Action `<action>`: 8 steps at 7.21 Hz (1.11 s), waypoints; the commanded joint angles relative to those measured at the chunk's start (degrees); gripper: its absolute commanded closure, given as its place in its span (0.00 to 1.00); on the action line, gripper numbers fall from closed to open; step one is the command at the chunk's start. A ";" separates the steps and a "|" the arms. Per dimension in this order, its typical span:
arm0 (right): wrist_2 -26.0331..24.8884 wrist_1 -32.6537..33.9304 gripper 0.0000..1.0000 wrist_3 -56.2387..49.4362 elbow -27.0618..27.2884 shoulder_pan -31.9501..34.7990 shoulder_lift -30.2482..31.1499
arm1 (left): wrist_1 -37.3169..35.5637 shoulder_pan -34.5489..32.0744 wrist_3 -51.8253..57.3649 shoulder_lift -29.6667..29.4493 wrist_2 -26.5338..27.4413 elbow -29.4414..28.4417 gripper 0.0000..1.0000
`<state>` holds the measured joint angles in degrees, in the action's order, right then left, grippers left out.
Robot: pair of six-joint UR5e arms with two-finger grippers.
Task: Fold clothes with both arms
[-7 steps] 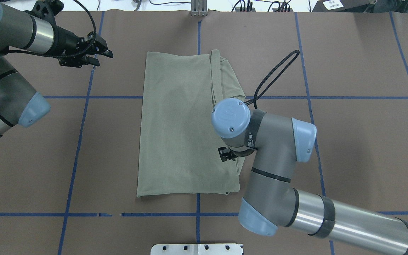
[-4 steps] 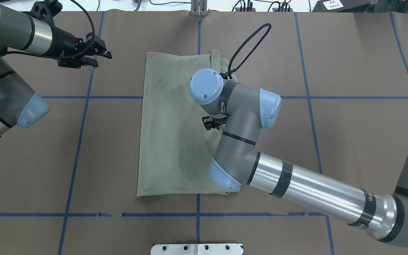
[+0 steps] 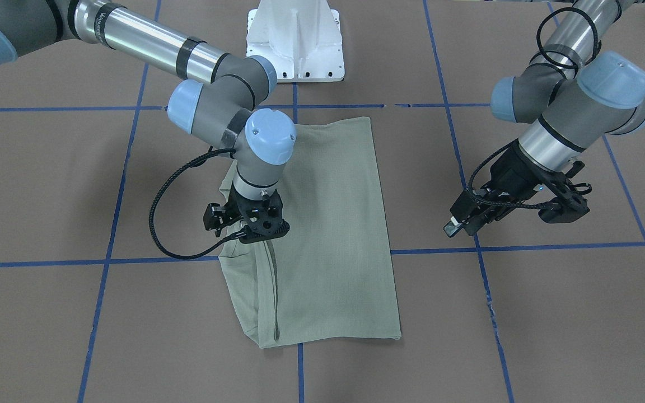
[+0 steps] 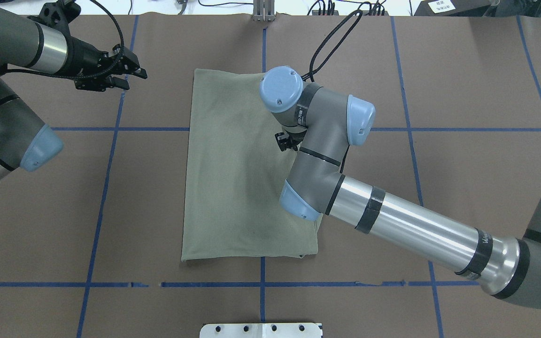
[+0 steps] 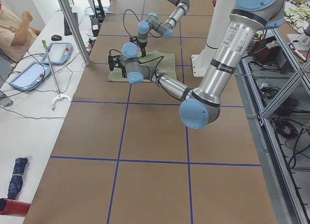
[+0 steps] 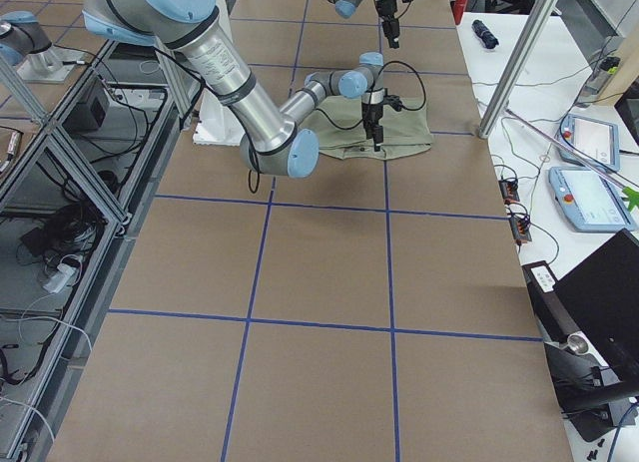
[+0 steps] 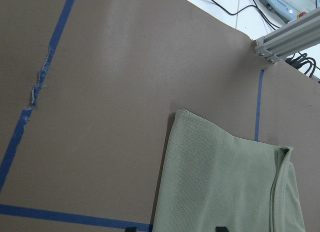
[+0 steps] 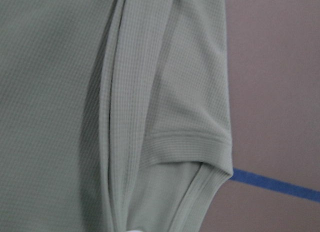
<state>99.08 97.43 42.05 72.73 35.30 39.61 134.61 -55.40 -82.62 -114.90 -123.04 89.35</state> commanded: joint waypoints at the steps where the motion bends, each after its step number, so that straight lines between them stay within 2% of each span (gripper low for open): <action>1: 3.05 -0.83 0.00 -8.20 2.92 4.60 7.71 | -1.09 -0.32 0.00 0.03 -0.09 1.43 0.39; 2: 3.48 0.12 0.00 -8.04 4.34 5.56 5.94 | -5.46 -0.41 0.09 -0.06 -0.09 3.79 0.39; 4: 3.48 1.02 0.00 -5.25 3.31 6.45 1.27 | -6.29 -0.41 0.35 -0.06 0.08 4.43 0.39; 6: 3.48 -6.60 0.00 1.42 -4.84 6.54 -4.60 | -6.20 -0.50 -0.09 0.29 0.17 5.13 0.39; 7: 3.66 -8.12 0.00 4.15 -6.53 6.37 -6.02 | -5.94 -0.41 -0.09 0.46 0.35 4.61 0.39; 8: 3.66 -8.31 0.00 8.18 -5.94 5.32 -6.12 | -5.85 -0.32 -0.18 0.73 0.43 4.43 0.39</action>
<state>102.68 90.31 45.85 67.47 41.44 34.45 128.60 -55.81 -82.70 -114.45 -122.74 94.03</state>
